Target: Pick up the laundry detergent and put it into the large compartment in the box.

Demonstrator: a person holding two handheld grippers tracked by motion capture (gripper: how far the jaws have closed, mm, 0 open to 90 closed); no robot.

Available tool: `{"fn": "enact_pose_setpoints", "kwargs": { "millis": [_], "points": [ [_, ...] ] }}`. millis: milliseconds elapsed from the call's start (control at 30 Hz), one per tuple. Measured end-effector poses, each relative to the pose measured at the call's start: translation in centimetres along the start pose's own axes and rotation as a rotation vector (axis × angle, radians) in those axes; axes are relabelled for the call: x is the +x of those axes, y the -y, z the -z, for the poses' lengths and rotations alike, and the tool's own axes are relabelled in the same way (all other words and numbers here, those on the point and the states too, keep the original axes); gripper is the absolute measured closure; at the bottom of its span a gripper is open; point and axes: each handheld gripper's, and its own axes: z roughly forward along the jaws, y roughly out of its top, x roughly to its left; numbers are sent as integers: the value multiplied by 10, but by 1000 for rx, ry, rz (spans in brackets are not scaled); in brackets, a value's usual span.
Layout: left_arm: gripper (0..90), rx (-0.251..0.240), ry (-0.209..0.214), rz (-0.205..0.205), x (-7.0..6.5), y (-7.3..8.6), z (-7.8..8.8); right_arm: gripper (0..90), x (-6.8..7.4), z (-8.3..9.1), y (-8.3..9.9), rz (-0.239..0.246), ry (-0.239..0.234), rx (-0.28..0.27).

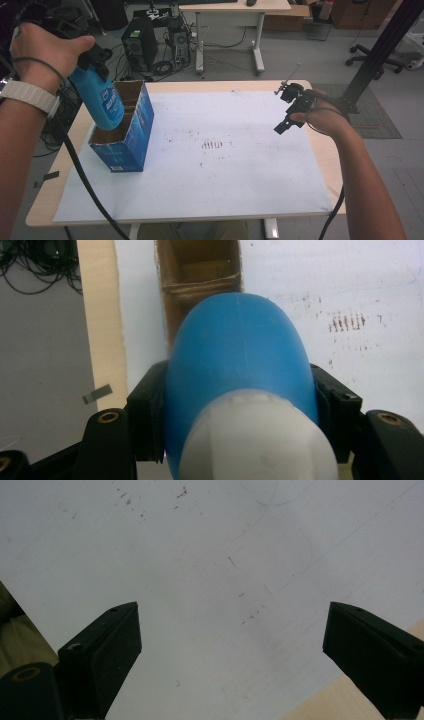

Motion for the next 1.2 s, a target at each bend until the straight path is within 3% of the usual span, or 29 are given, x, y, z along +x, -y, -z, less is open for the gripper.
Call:
{"fn": "enact_pose_setpoints", "kwargs": {
  "millis": [567, 1200],
  "points": [
    [374, -8, -6, 31, 13, 0, -26, 87, 0, -2, 0, -2, -2, 6],
    [374, -1, -19, 12, 14, 3, -66, 87, -1, -5, 2, -10, -5, 7]
  ]
}}
